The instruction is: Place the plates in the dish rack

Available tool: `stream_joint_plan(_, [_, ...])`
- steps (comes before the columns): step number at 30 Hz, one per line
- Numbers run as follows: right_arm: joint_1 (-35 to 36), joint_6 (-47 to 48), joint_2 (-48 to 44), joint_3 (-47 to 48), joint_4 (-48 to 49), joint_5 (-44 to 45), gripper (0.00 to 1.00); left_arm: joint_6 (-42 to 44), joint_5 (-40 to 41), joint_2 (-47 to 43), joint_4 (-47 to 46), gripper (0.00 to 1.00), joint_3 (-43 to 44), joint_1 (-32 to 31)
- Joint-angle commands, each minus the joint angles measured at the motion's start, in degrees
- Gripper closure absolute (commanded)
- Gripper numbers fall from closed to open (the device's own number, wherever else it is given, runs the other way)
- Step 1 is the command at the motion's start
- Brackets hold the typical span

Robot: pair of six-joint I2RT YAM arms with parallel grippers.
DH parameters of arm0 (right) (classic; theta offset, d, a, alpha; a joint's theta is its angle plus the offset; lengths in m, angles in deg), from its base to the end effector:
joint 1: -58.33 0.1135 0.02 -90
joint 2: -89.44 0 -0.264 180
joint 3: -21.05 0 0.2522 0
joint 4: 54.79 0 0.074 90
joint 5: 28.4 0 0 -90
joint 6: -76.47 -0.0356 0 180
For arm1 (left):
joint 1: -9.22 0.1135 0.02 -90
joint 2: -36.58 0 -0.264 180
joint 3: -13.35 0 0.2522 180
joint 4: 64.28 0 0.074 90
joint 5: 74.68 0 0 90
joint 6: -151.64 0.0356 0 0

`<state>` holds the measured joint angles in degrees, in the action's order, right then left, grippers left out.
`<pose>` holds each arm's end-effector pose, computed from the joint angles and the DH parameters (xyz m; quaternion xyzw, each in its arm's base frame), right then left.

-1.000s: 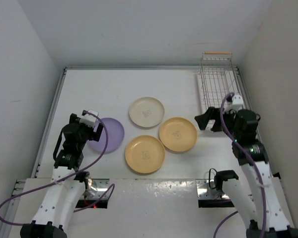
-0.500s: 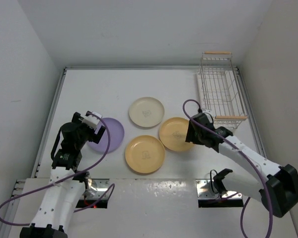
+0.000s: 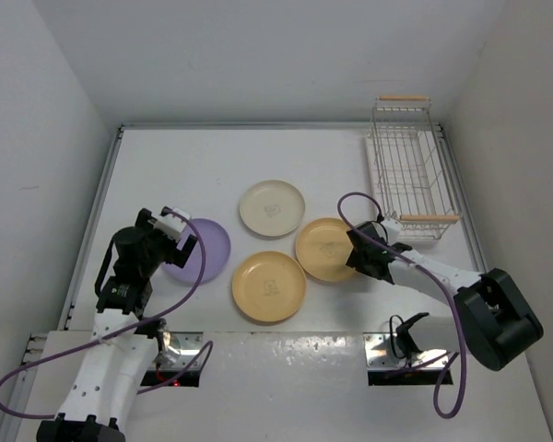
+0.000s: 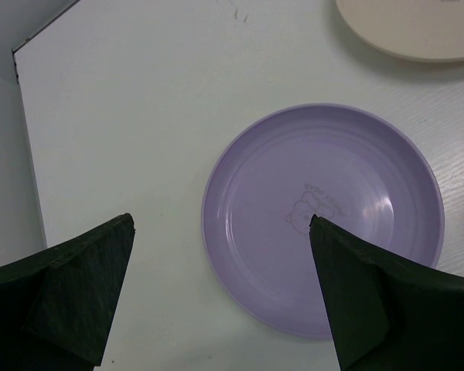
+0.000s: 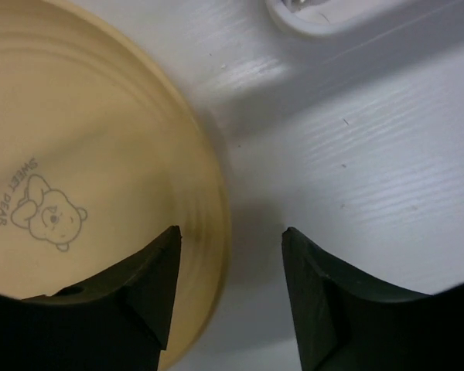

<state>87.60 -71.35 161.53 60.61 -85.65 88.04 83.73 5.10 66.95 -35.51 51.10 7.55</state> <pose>0.1812 0.0834 0.1344 0.2846 0.9051 -0.0070 0.3157 0.1436 -0.0105 0.2396 0.2185 0.7948 0.0271 0.5655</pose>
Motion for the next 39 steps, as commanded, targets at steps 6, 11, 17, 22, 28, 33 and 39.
stream_joint_plan(6, [-0.5, 0.6, 3.3, -0.6, 6.8, -3.0, 0.81, 0.9, -1.1, -1.5, -0.3, 0.0, 1.5, 0.7])
stream_joint_plan(11, [1.3, -1.3, 0.1, -0.3, 1.2, 2.6, 1.0, 0.9, -0.6, -1.5, -0.3, 0.0, 1.5, 1.2])
stream_joint_plan(17, [7.4, -2.4, -3.8, 6.5, -10.4, 15.2, 1.0, 0.9, -0.6, -1.5, -0.9, 0.0, 1.5, 1.2])
stream_joint_plan(22, [11.9, 7.4, -6.0, 14.6, -14.5, 26.6, 1.0, 0.9, -0.6, -1.5, -0.9, 0.0, 1.5, 1.2])
stream_joint_plan(28, [11.8, 34.1, -8.4, 21.6, -4.8, 31.3, 1.0, 0.9, -0.6, -1.5, -0.9, 0.0, 1.0, 1.8])
stream_joint_plan(33, [7.7, 49.9, -9.9, 25.3, 6.4, 25.9, 1.0, 0.9, -0.1, -1.0, -1.4, 0.0, 1.0, 1.8])
stream_joint_plan(39, [0.8, 72.2, -3.0, 36.1, 21.9, 23.7, 1.0, 0.9, -0.1, -0.5, -1.4, 0.0, 1.0, 1.8])
